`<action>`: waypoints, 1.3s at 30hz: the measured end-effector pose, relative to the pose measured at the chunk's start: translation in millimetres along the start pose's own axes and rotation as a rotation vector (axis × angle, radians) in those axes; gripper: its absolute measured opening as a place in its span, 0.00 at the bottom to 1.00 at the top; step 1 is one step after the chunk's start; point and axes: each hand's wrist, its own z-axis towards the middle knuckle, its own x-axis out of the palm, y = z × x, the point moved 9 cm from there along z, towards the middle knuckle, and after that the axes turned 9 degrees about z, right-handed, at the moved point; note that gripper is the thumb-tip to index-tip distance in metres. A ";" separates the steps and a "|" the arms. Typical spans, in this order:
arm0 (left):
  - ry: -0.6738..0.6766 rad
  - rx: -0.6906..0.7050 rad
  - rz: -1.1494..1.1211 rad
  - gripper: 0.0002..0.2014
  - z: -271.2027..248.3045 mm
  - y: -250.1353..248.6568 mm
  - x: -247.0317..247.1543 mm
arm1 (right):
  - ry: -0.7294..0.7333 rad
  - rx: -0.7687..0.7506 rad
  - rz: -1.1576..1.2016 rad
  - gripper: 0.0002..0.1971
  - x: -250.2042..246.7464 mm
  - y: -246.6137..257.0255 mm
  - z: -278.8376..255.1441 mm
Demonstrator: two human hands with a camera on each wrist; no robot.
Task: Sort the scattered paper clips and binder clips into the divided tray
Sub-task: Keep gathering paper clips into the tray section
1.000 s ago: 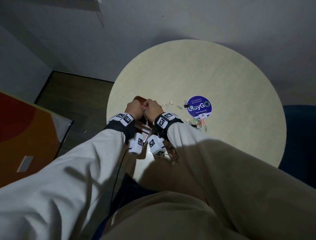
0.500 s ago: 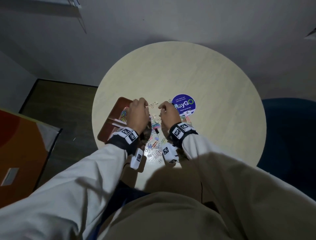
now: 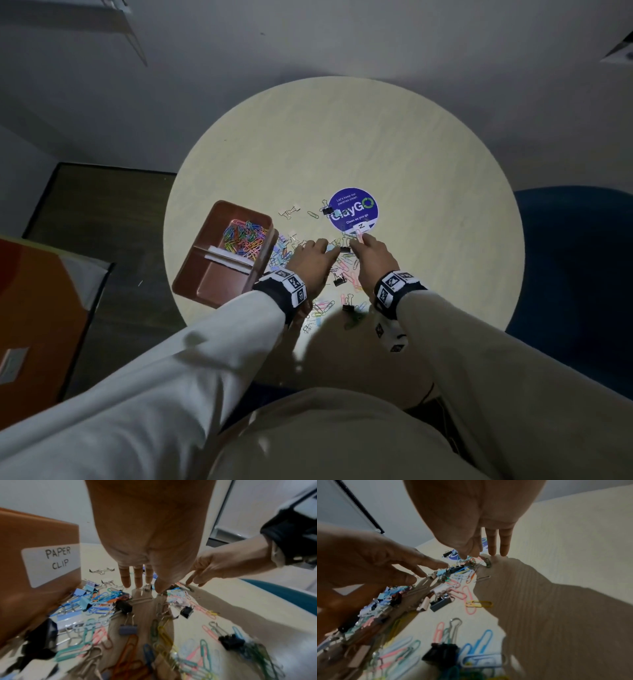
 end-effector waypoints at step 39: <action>-0.016 -0.322 -0.248 0.10 76.4 68.0 -17.9 | 0.002 -0.150 0.182 0.13 21.1 -8.5 25.2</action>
